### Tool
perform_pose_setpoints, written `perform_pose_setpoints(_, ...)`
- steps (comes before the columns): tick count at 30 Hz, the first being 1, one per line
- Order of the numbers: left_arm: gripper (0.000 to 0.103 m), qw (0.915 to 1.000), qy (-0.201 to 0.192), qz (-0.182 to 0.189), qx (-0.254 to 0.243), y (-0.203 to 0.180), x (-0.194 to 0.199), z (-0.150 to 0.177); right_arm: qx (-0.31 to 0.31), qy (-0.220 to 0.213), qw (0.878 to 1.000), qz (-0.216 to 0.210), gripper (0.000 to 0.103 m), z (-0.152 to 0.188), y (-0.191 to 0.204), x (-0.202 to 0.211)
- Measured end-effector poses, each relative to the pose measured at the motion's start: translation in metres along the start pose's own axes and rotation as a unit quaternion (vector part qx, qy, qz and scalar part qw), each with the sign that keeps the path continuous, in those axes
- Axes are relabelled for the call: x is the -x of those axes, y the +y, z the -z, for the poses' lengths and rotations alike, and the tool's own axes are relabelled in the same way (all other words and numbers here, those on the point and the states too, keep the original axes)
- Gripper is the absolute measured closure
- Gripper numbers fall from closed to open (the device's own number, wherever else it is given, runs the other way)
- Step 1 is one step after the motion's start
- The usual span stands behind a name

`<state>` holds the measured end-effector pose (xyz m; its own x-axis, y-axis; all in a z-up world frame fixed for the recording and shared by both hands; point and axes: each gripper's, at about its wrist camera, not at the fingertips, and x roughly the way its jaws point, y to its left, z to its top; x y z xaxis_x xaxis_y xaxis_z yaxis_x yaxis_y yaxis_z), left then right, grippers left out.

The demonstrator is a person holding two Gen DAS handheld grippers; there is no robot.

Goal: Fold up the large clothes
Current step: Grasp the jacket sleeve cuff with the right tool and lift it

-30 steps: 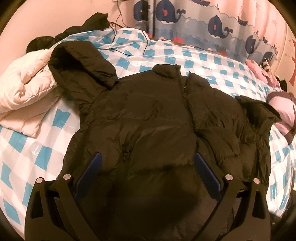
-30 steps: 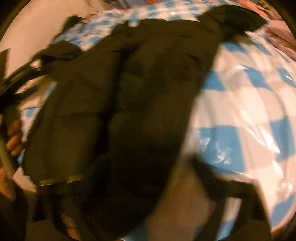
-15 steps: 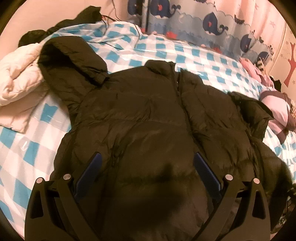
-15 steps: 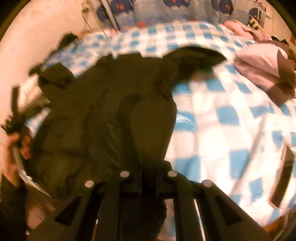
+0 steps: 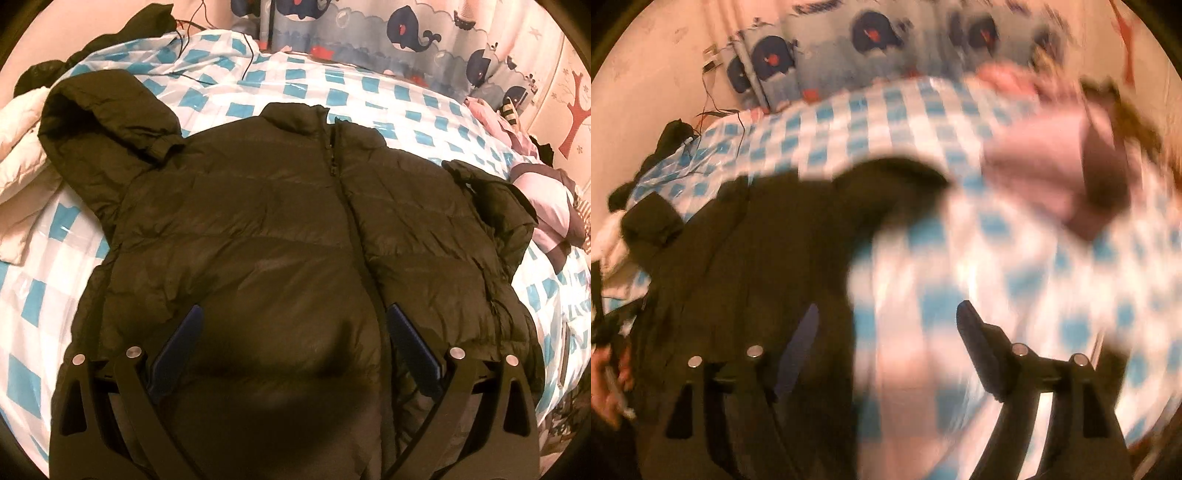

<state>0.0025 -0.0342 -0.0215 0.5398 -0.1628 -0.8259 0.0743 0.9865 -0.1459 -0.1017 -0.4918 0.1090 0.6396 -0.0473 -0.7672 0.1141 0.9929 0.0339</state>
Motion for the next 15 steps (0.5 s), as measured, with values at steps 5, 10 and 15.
perform_pose_setpoints(5,0.008,0.9996,0.019,0.013,0.016,-0.002,-0.018,-0.006,0.228,0.000,0.970,0.084,0.008,-0.097,0.099,-0.083)
perform_pose_setpoints(10,0.008,0.9994,0.024,0.015,0.021,-0.006,-0.033,-0.014,0.428,0.093,0.879,0.190,0.008,-0.098,0.153,-0.207)
perform_pose_setpoints(15,0.008,0.9992,0.025,0.015,0.026,-0.005,-0.038,-0.019,0.387,0.177,0.883,0.199,0.046,-0.108,0.124,-0.283)
